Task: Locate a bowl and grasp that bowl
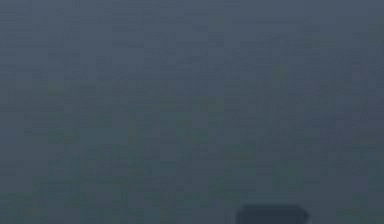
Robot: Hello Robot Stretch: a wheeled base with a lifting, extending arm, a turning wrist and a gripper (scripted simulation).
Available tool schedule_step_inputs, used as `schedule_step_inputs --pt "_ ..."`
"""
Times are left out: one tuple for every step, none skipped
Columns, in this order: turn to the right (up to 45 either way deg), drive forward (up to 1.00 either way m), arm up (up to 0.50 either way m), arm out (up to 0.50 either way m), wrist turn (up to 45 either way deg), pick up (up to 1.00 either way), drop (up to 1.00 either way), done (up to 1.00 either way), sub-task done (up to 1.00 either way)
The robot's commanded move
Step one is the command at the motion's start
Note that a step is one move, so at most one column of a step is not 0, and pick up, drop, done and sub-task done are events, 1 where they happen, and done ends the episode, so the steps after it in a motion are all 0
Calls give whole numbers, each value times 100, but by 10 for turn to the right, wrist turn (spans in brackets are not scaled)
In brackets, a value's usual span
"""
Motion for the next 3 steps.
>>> schedule_step_inputs --pt "450 0 0 0 0 0 0 0 0" --pt "210 0 0 0 0 0 0 0 0" --pt "0 35 0 0 0 0 0 0 0"
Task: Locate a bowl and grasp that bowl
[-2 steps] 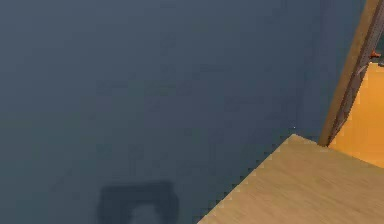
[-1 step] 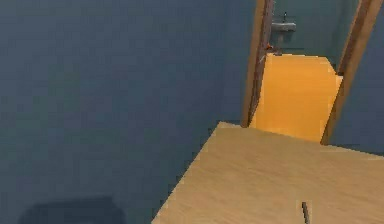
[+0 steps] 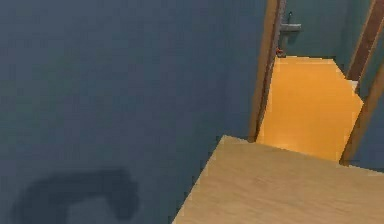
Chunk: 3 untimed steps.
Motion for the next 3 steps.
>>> schedule_step_inputs --pt "240 0 0 0 0 0 0 0 0" --pt "0 75 0 0 0 0 0 0 0" --pt "60 0 0 0 0 0 0 0 0"
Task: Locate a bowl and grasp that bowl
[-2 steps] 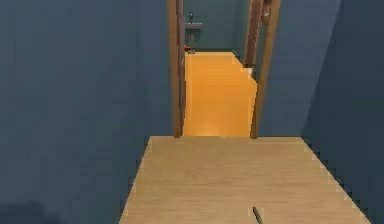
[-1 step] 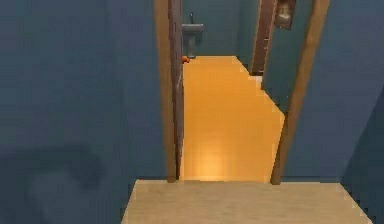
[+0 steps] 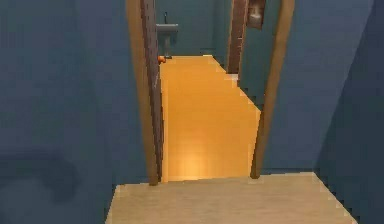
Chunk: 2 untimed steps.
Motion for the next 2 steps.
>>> schedule_step_inputs --pt "0 100 0 0 0 0 0 0 0" --pt "0 50 0 0 0 0 0 0 0"
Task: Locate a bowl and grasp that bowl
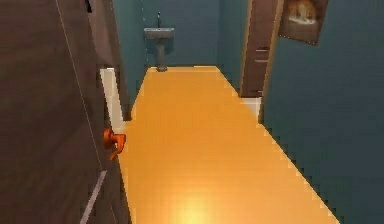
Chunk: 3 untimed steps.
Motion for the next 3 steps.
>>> schedule_step_inputs --pt "30 0 0 0 0 0 0 0 0" --pt "0 100 0 0 0 0 0 0 0" --pt "0 100 0 0 0 0 0 0 0"
